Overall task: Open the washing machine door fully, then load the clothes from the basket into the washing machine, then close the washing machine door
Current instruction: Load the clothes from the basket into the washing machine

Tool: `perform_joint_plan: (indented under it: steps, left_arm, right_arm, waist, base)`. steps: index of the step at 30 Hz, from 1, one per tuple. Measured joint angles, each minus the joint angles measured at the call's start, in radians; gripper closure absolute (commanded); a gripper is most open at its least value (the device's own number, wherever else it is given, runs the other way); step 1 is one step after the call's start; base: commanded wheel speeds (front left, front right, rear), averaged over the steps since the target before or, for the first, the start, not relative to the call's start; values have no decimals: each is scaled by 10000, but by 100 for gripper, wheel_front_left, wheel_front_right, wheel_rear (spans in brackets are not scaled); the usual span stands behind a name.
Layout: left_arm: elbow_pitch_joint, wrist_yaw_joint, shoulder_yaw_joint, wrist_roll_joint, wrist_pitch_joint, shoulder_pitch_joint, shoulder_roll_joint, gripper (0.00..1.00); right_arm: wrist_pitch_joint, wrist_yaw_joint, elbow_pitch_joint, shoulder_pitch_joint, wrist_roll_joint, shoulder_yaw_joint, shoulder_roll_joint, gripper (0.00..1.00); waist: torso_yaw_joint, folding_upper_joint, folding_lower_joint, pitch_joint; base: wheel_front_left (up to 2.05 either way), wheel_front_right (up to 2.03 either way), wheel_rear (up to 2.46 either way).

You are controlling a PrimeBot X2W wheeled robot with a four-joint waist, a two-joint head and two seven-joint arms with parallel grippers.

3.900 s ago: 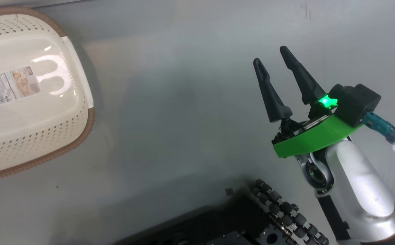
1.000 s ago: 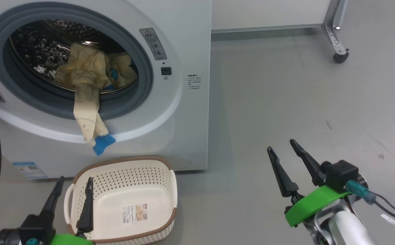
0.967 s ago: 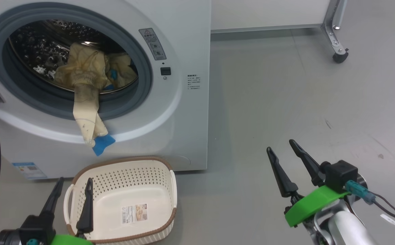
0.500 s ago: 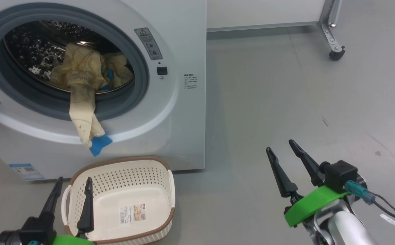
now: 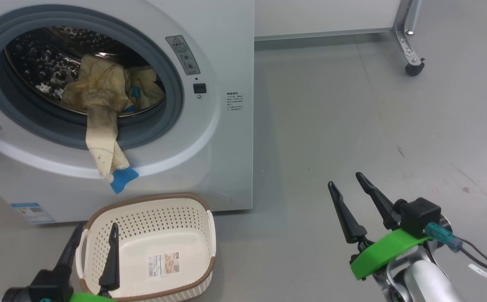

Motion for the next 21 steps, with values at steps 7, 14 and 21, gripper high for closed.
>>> perform_joint_plan:
  steps: [7,14,21]
  left_arm:
    - [123,-150,165,140,0,1,-138,0]
    - [240,-232,257,263,0,0,-242,0]
    - [316,-395,337,362,0,-1,-299,0]
  right_arm:
    - [0,0,0,0,12,21,2,0]
    - [0,0,0,0,36,38,2,0]
    - [0,0,0,0,67,40,2,0]
  waist:
    - [8,0,0,7]
    - [2,0,0,30]
    - [-6,0,0,73]
  base:
    - [0,0,0]
    - [0,0,0]
    - [0,0,0]
